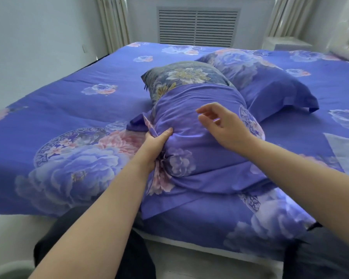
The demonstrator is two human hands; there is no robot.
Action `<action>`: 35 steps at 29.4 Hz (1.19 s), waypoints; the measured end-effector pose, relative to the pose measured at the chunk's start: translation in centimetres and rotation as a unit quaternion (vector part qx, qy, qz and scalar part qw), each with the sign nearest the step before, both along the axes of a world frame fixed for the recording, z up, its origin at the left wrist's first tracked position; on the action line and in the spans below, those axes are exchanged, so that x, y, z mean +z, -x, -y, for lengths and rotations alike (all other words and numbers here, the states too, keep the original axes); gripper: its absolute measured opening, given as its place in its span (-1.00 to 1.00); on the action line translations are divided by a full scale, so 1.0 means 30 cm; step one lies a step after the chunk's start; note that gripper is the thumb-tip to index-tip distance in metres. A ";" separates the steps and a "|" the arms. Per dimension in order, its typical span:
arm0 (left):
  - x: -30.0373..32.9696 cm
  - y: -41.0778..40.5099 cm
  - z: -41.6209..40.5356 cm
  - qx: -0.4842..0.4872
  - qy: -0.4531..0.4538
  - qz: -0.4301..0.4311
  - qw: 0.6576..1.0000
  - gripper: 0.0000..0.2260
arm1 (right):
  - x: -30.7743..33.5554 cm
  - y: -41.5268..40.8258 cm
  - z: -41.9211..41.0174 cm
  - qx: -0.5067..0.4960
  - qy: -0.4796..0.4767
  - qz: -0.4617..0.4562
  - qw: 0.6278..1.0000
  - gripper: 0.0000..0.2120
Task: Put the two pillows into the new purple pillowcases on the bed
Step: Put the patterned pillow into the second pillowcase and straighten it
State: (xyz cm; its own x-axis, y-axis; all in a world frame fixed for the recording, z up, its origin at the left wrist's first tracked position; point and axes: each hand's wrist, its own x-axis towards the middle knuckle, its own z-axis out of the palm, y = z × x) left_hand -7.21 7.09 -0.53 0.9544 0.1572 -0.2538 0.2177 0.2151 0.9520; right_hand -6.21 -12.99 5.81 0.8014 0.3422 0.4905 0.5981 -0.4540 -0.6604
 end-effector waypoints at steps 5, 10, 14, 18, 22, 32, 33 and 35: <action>-0.013 0.030 0.048 0.071 -0.189 0.024 0.979 -0.21 | -0.161 0.061 0.321 -0.081 0.220 0.186 0.954 -0.72; -0.023 0.171 0.061 0.236 -0.501 0.270 0.788 -0.63 | -0.173 0.088 0.358 -0.057 0.279 0.148 0.947 -0.57; -0.054 0.249 0.076 0.122 -0.656 0.395 0.632 -0.70 | -0.225 0.090 0.401 -0.063 0.370 0.183 0.909 -0.55; -0.101 0.266 0.088 0.072 -0.727 0.350 0.586 -0.69 | -0.243 0.098 0.419 -0.182 0.295 0.166 0.923 -0.70; -0.099 0.261 0.103 0.041 -0.752 0.351 0.557 -0.63 | -0.237 0.090 0.435 -0.214 0.330 0.153 0.907 -0.65; -0.102 0.262 0.119 -0.017 -0.736 0.301 0.606 -0.78 | -0.257 0.091 0.425 -0.146 0.413 0.105 0.893 -0.75; -0.097 0.264 0.122 -0.025 -0.728 0.292 0.620 -0.77 | -0.245 0.094 0.428 -0.147 0.400 0.094 0.900 -0.80; -0.082 0.272 0.127 -0.039 -0.709 0.279 0.647 -0.76 | -0.218 0.092 0.437 -0.146 0.384 0.062 0.909 -0.88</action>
State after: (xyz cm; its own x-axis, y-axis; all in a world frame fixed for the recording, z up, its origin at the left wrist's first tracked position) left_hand -15.37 3.28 -2.98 0.8545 -0.1987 0.4799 -0.2862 -0.9512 0.1156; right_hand -8.98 -26.11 -0.73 0.8684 0.4028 0.2892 0.4252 -0.9049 -0.0165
